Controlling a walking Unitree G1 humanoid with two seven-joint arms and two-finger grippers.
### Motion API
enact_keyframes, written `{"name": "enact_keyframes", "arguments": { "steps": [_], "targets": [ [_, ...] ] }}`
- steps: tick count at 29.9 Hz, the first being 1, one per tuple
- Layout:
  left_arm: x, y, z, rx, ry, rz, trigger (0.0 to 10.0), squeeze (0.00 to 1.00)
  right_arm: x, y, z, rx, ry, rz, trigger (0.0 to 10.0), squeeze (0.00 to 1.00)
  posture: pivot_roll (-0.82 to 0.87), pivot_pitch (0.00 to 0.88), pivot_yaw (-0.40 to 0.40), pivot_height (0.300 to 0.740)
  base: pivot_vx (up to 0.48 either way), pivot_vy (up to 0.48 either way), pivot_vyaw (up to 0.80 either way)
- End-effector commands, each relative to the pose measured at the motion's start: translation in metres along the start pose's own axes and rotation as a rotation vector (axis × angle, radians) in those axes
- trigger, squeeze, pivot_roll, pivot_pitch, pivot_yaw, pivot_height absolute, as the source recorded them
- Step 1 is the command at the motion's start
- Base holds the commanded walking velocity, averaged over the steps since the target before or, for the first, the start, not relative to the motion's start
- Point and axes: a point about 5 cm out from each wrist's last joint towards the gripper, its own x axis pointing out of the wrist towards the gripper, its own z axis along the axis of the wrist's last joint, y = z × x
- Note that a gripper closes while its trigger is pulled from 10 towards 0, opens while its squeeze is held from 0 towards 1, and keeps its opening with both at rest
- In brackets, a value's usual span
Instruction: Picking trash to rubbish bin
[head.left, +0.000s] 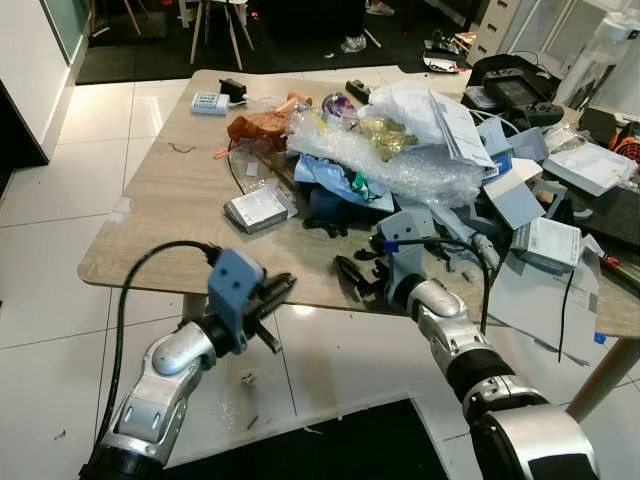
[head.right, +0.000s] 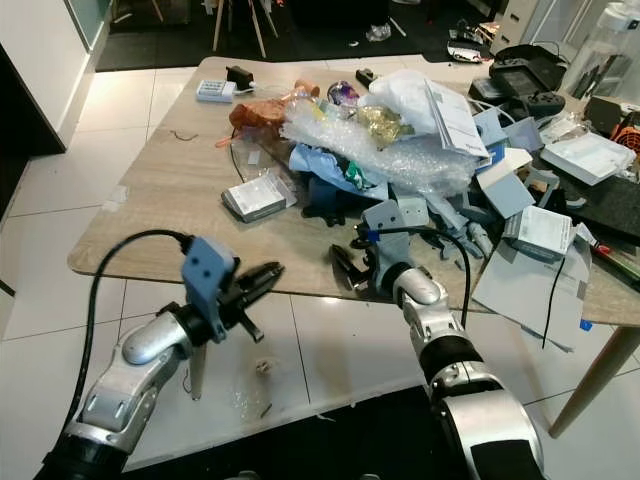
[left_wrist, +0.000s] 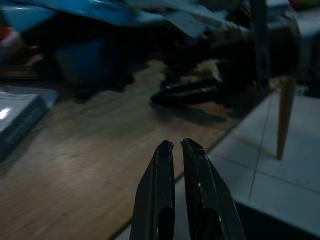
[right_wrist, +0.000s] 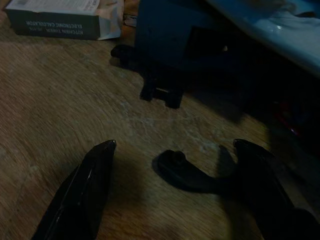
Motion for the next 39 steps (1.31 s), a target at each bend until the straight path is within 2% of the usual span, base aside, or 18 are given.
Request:
{"name": "enact_keyframes", "arguments": {
  "steps": [1,5,6,7,8,23,29,34,36,37,39],
  "targets": [
    [-0.002,-0.006,-0.005,0.029,0.031,-0.034,10.0,0.0,-0.012,0.003,-0.032,0.006,0.146,0.015,10.0,0.0,0.07,0.176,-0.02,0.74,0.0,0.0,0.0],
    [-0.001,-0.006,-0.004,0.029,0.028,-0.025,10.0,0.0,-0.013,0.002,-0.033,0.007,0.157,0.016,10.0,0.0,0.07,0.176,-0.02,0.74,0.0,0.0,0.0],
    [0.0,-0.005,-0.004,0.03,0.027,-0.024,10.0,0.0,-0.013,0.001,-0.034,0.01,0.163,0.015,6.9,0.0,0.07,0.176,-0.02,0.74,0.0,0.0,0.0],
    [0.0,-0.005,-0.004,0.03,0.027,-0.024,10.0,0.0,-0.014,0.001,-0.035,0.012,0.169,0.014,1.1,0.0,0.06,0.162,-0.02,0.74,0.0,0.0,0.0],
    [0.0,-0.005,-0.004,0.031,0.027,-0.024,10.0,0.0,-0.014,0.001,-0.036,0.019,0.173,0.013,0.0,0.0,0.06,0.16,-0.02,0.74,0.0,0.0,0.0],
    [0.0,-0.003,-0.006,0.048,0.042,-0.026,10.0,0.0,-0.016,-0.004,-0.038,0.012,0.206,-0.025,0.0,0.0,0.06,0.134,-0.018,0.74,0.0,0.0,0.0],
    [0.0,0.002,-0.006,0.055,0.042,0.007,10.0,0.0,-0.015,-0.007,-0.033,0.016,0.181,-0.04,0.0,0.0,0.06,0.129,-0.018,0.74,0.0,0.0,0.0],
    [0.0,0.009,-0.002,0.03,0.014,0.054,10.0,0.0,-0.009,-0.005,-0.018,0.084,0.098,0.008,0.0,0.0,0.05,0.127,-0.017,0.74,0.0,0.0,0.0],
    [-0.002,0.013,0.001,0.01,0.0,0.056,10.0,0.0,-0.002,0.004,0.008,0.19,-0.039,0.116,0.0,0.0,0.05,0.123,-0.017,0.74,0.0,0.0,0.0],
    [-0.002,0.013,0.001,0.01,0.0,0.056,10.0,0.0,-0.002,0.004,0.008,0.19,-0.039,0.116,0.0,0.0,0.05,0.123,-0.017,0.74,0.0,0.0,0.0],
    [-0.004,0.017,0.0,0.02,0.006,0.067,10.0,0.0,0.0,0.006,0.03,0.258,-0.147,0.162,0.0,0.0,0.04,0.118,-0.016,0.74,0.0,0.0,0.0]
  ]
}}
